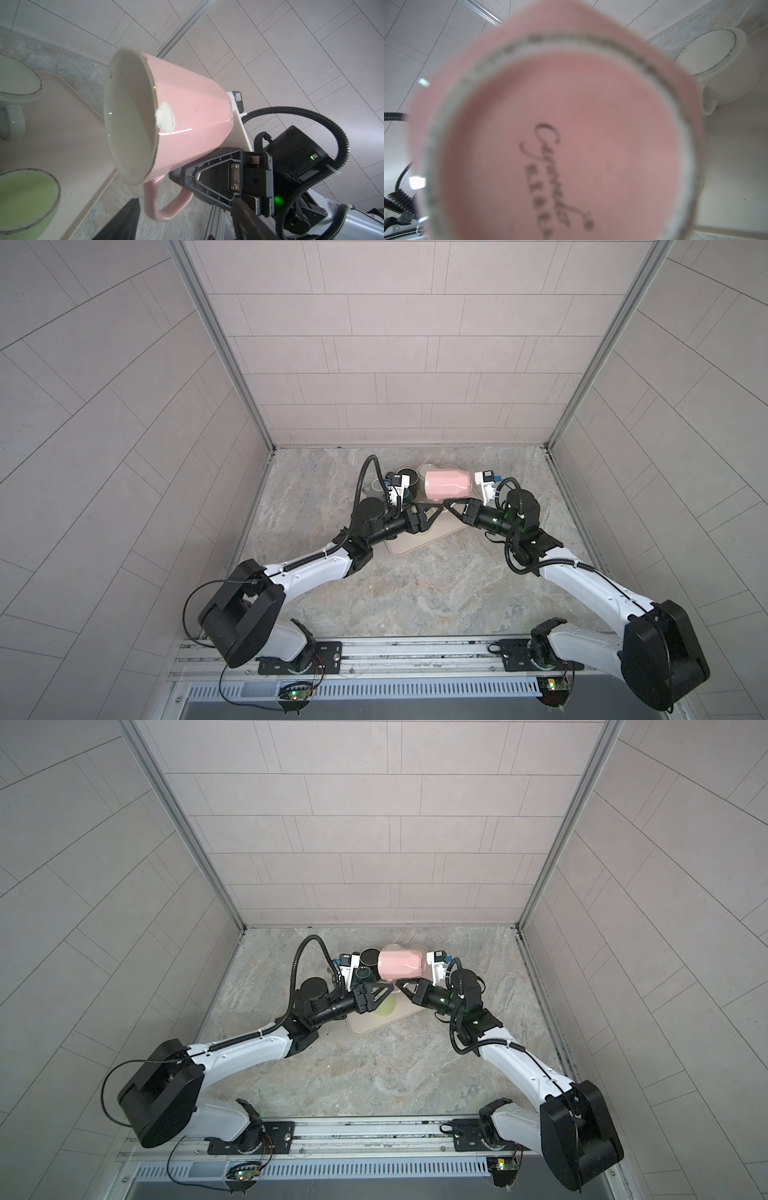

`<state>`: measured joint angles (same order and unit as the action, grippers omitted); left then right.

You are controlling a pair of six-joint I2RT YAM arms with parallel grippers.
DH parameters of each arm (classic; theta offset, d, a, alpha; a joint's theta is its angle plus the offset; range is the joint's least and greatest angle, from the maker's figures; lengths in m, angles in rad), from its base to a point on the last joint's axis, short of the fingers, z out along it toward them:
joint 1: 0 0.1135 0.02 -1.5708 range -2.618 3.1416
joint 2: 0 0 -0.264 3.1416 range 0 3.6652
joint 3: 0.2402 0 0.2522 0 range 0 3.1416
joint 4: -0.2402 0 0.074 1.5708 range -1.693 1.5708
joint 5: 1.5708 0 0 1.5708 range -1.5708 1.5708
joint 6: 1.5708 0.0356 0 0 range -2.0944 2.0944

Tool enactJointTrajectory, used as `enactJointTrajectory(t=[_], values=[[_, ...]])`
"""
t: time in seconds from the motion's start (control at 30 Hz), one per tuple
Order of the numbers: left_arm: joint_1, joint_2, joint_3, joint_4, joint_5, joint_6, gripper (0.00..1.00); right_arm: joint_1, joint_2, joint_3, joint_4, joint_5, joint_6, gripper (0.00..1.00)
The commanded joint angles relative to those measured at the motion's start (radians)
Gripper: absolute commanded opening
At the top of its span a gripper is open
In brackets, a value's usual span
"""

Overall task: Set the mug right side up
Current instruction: 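Grasp the pink mug's rim with the left gripper beside the right gripper, then hold the pink mug with both grippers and rotate it above the tray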

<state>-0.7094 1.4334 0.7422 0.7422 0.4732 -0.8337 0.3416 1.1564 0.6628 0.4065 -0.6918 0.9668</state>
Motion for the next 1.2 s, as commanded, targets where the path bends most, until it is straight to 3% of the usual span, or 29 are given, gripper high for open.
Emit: enactJointTrajectory(t=[0.0, 0.23, 0.6, 0.8, 1.17], values=[[-0.005, 0.019, 0.034, 0.071, 0.022, -0.028, 0.71, 0.007, -0.031, 0.023, 0.206, -0.03, 0.05, 0.0], [-0.004, 0.039, 0.054, 0.076, 0.026, -0.028, 0.61, 0.013, -0.024, 0.007, 0.252, -0.027, 0.082, 0.0], [-0.005, 0.056, 0.078, 0.093, 0.054, -0.018, 0.54, 0.022, -0.018, -0.013, 0.285, -0.052, 0.085, 0.0], [-0.005, 0.05, 0.075, 0.087, 0.046, -0.007, 0.4, 0.022, -0.007, -0.02, 0.302, -0.051, 0.089, 0.0], [-0.005, 0.04, 0.092, 0.042, 0.044, 0.02, 0.22, 0.025, 0.017, -0.028, 0.316, -0.048, 0.087, 0.0]])
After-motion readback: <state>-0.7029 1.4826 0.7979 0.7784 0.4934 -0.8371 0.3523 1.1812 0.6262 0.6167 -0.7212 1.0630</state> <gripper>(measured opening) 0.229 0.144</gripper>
